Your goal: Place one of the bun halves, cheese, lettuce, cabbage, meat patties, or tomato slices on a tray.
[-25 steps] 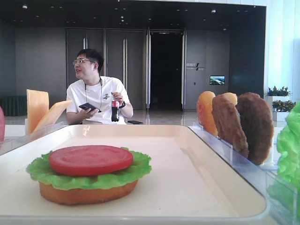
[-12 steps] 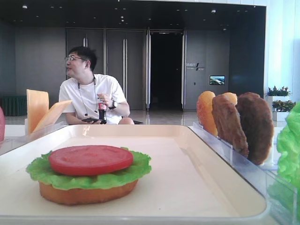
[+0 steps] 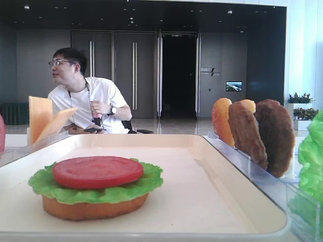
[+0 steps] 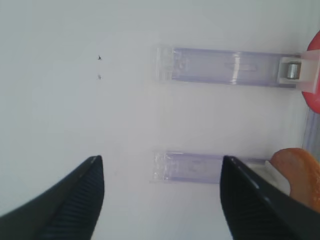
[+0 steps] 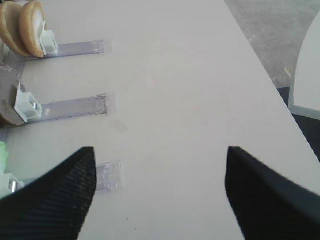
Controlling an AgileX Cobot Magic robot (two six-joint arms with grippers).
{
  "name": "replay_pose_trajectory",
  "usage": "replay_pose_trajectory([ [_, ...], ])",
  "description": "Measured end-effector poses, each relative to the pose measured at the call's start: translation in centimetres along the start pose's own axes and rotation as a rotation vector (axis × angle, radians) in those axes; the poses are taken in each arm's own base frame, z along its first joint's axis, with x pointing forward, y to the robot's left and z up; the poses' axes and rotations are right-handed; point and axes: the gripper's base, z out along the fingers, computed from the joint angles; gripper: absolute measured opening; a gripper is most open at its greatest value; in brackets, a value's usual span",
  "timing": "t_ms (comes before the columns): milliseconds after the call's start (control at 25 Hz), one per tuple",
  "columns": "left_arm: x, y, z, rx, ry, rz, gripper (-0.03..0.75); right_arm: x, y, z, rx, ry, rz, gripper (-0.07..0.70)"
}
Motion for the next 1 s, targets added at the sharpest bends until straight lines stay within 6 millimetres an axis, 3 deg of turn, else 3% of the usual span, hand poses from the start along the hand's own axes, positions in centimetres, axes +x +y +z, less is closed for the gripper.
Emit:
replay_pose_trajectory([
  [280, 0.1, 0.0, -0.2, 0.008, -0.009, 0.014, 0.546, 0.0, 0.0, 0.0, 0.000, 0.000, 0.000, 0.538],
  [520, 1.4, -0.1, -3.2, 0.024, -0.124, 0.053, 0.546, 0.0, 0.0, 0.0, 0.000, 0.000, 0.000, 0.538],
  [840, 6.1, -0.7, -9.4, 0.063, -0.391, 0.112, 0.546, 0.0, 0.0, 0.0, 0.000, 0.000, 0.000, 0.538],
  [1000, 9.0, -1.5, -10.9, 0.109, -0.493, 0.169, 0.546, 0.0, 0.0, 0.0, 0.000, 0.000, 0.000, 0.538],
])
